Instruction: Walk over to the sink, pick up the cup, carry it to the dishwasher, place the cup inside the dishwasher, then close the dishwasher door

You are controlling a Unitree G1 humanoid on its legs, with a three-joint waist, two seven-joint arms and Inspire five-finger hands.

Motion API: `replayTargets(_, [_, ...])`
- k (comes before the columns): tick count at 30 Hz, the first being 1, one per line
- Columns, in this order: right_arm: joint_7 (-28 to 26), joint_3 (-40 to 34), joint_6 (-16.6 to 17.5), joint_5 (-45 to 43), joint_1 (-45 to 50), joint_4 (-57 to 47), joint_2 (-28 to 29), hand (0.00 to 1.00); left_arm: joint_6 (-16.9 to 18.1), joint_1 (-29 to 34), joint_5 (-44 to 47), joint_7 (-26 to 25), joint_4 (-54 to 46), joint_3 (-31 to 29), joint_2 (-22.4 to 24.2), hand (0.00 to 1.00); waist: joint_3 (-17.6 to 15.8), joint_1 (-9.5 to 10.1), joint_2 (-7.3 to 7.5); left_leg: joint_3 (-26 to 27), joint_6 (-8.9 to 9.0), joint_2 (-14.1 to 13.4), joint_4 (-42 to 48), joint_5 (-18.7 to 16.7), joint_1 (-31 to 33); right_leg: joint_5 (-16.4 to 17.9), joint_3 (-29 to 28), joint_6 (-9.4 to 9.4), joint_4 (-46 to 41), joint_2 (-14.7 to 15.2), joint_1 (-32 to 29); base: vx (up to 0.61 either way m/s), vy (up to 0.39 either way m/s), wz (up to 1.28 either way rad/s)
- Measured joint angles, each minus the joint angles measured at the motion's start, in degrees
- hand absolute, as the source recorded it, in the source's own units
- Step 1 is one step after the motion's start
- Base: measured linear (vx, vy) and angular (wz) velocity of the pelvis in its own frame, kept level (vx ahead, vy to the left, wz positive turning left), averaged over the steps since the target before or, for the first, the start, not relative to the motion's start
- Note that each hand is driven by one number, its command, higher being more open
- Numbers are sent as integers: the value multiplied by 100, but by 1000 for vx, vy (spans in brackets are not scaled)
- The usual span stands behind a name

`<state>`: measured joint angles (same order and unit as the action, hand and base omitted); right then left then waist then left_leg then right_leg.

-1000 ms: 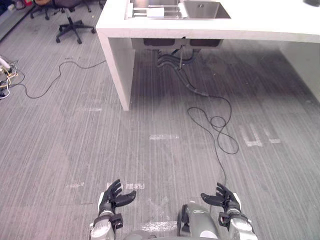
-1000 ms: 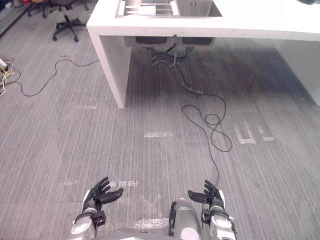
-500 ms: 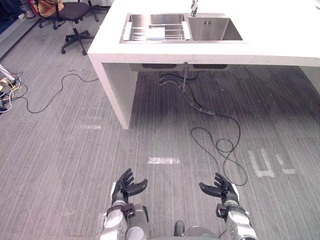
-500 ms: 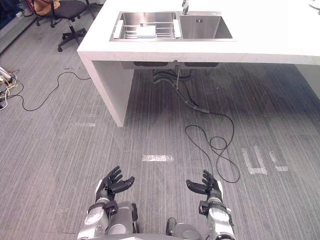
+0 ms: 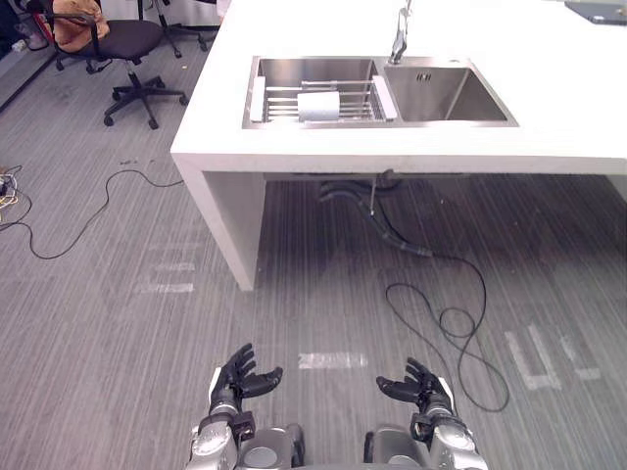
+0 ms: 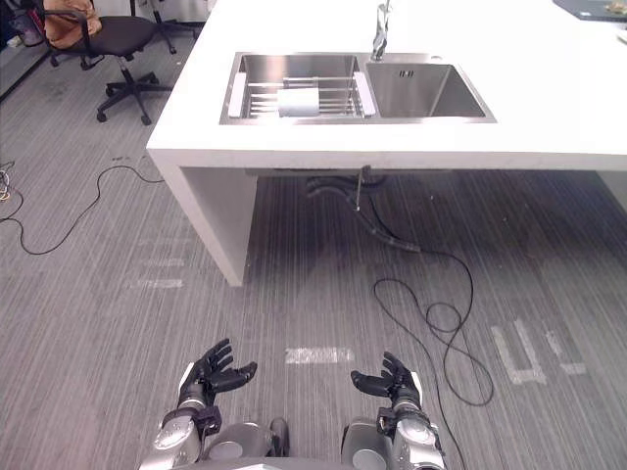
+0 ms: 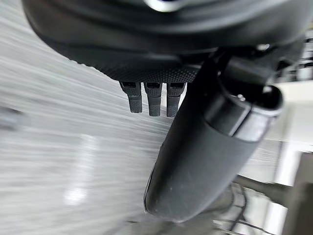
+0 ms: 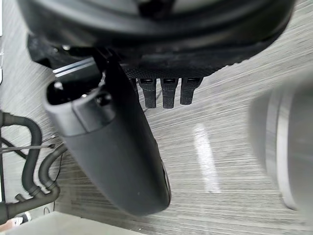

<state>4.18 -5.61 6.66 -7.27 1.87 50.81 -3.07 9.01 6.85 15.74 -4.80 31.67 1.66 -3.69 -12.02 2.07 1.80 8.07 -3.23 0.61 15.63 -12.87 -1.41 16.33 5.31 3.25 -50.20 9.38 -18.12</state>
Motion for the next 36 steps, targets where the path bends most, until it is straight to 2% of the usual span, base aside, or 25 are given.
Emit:
replayTargets(1, [0, -1, -2, 15, -12, 0, -2, 90, 13, 0, 0, -22, -396, -3, 55, 90, -2, -29, -10, -72, 49, -63, -80, -27, -129, -9, 34, -24, 671, -121, -172, 408, -159, 38])
replayTargets(3, [4, 25, -2, 18, 8, -1, 1, 90, 20, 21, -4, -32, -1004, -2, 63, 90, 14, -46, 17, -174, 294, -172, -131, -172, -313, -473, 36, -79, 1900, -306, -227, 416, -187, 36])
replayTargets(4, [11, 58, -3, 22, 89, 14, -53, 90, 49, 8, -6, -42, -1297, -5, 68, 90, 50, -79, -12, -331, 468, -206, -130, -347, -461, -1240, 42, -160, 2259, -353, -144, 358, -157, 28])
replayTargets(6, [57, 92, -14, 62, 77, -7, -174, 90, 70, 43, -15, -108, -1821, 26, 231, 90, 172, -42, -231, -350, 523, -467, -170, -333, -473, -1107, 151, -320, 2310, -580, -74, 421, -181, 4])
replayTargets(9, [97, 93, -15, 70, 161, -155, -219, 90, 119, 28, -36, -154, -2751, 348, 262, 90, 190, -106, -275, -451, 658, -657, 240, -233, -461, -768, 392, -407, 2322, -668, 241, 345, -191, 23])
replayTargets(10, [107, 104, -14, 71, 258, -247, -220, 90, 128, 46, -99, -149, -2980, 454, 290, 90, 174, -122, -292, -447, 669, -752, 821, -234, -338, -722, 466, -421, 2458, -713, 524, 346, -205, 44])
replayTargets(11, [118, 166, -12, 70, 402, -442, -219, 90, 146, 84, -127, -149, -3320, 547, 376, 90, 146, -101, -342, -423, 835, -947, 1997, -80, 61, -704, 526, -448, 2735, -820, 906, 252, -150, 22])
replayTargets(12, [121, 213, -7, 69, 483, -551, -216, 90, 164, 120, -126, -155, -3519, 572, 428, 90, 147, -65, -361, -419, 912, -1058, 2621, 85, 310, -683, 524, -479, 2836, -865, 1059, 219, -91, -3])
replayTargets(13, [126, 287, 22, 69, 613, -711, -186, 90, 259, 163, -124, -166, -3832, 629, 504, 90, 161, 15, -416, -358, 922, -1258, 3531, 66, 717, -576, 495, -572, 2980, -951, 1315, 194, -27, -15])
replayTargets(15, [131, 389, 24, 69, 677, -779, -207, 90, 361, 232, -122, -206, -4333, 667, 530, 90, 174, 51, -433, -167, 804, -1438, 4101, -85, 1249, -474, 463, -533, 3099, -974, 1580, 207, 17, -15])
replayTargets(16, [129, 390, 25, 68, 696, -820, -216, 90, 499, 299, -122, -250, -4681, 665, 548, 90, 194, 130, -452, -30, 753, -1459, 3927, -277, 1582, -426, 393, -468, 3205, -957, 1706, 241, 102, -24])
replayTargets(18, [133, 392, 31, 67, 680, -757, -235, 90, 665, 289, -122, -286, -4824, 655, 521, 90, 213, 217, -482, 24, 705, -1277, 3184, -367, 1716, -371, 288, -371, 3288, -858, 1843, 281, 171, -22])
replayTargets(19, [127, 395, 33, 67, 643, -634, -286, 90, 736, 289, -122, -299, -4895, 654, 481, 90, 217, 219, -484, -1, 642, -1020, 2192, -285, 1715, -306, 242, -241, 3311, -736, 1930, 317, 240, -6])
replayTargets(20, [123, 405, 34, 67, 626, -533, -385, 90, 784, 292, -123, -298, -4924, 662, 506, 90, 296, 222, -617, -113, 584, -840, 984, 246, 1671, -187, 191, -50, 3261, -698, 1941, 324, 260, -16])
replayTargets(21, [119, 427, 31, 67, 554, -387, -412, 90, 798, 297, -123, -299, -4915, 659, 524, 90, 311, 271, -648, -53, 355, -775, 796, 668, 1559, -136, 74, 37, 3188, -686, 1945, 332, 225, -20])
replayTargets(22, [76, 508, 11, 64, 455, -198, -378, 90, 770, 293, -196, -347, -4878, 593, 401, 90, 349, 268, -465, 97, 309, -550, 539, 717, 1392, -147, -284, 48, 3299, -585, 1954, 334, 167, -5])
replayTargets(25, [32, 490, 28, 71, 289, 14, -374, 90, 664, 266, -623, -428, -4869, 561, 239, 90, 368, 264, -385, 167, 94, -331, 697, 446, 1416, -215, -448, 167, 3675, -389, 2140, 314, 130, -4])
replayTargets(27, [-3, 487, 39, 81, 219, 21, -358, 90, 607, 274, -825, -428, -4871, 624, 131, 90, 368, 300, -378, 321, 77, -274, 537, 255, 1164, -142, -644, 299, 3056, -327, 1969, 267, 121, -37])
replayTargets(28, [-38, 489, 52, 85, 216, 20, -327, 90, 581, 279, -943, -424, -4872, 723, 23, 90, 356, 290, -356, 406, 68, -233, 394, 176, 885, -143, -744, 523, 2015, -283, 1596, 170, 80, -28])
replayTargets(30, [-89, 489, 47, 204, 285, 15, -261, 90, 526, 341, -1148, -403, -4997, 878, -126, 90, 353, 184, -264, 441, 32, -181, 292, 31, 447, -377, -804, 1210, 455, -128, 1055, 283, 49, -10])
replayTargets(31, [-144, 498, 46, 246, 363, -12, -187, 90, 479, 385, -1255, -388, -5180, 905, -190, 90, 379, 133, -192, 436, 41, -177, 302, -104, 260, -307, -762, 1031, -275, -94, 725, 340, -11, 0])
replayTargets(32, [-165, 496, 46, 249, 382, -17, -147, 90, 478, 401, -1280, -388, -5285, 901, -194, 90, 385, 102, -161, 430, 61, -191, 302, -163, 179, -252, -707, 915, -500, -75, 575, 279, -64, 4])
replayTargets(33, [-189, 483, 31, 267, 415, -70, -95, 90, 474, 403, -1374, -400, -5498, 885, -173, 90, 393, 45, -134, 404, 123, -247, 307, -271, 55, -125, -568, 677, -652, -58, 305, 330, -118, 6])
replayTargets(34, [-220, 489, 32, 306, 422, -149, -95, 90, 478, 401, -1436, -410, -5677, 867, -167, 90, 398, -3, -136, 368, 203, -341, 320, -362, -45, -17, -412, 487, -505, -69, 105, 280, -138, 11])
replayTargets(36, [-234, 491, 36, 311, 483, -284, -93, 90, 488, 377, -1519, -419, -5813, 846, -173, 90, 399, -35, -143, 311, 330, -469, 368, -470, -154, 81, -241, 312, -25, -114, -60, 281, -194, 15])
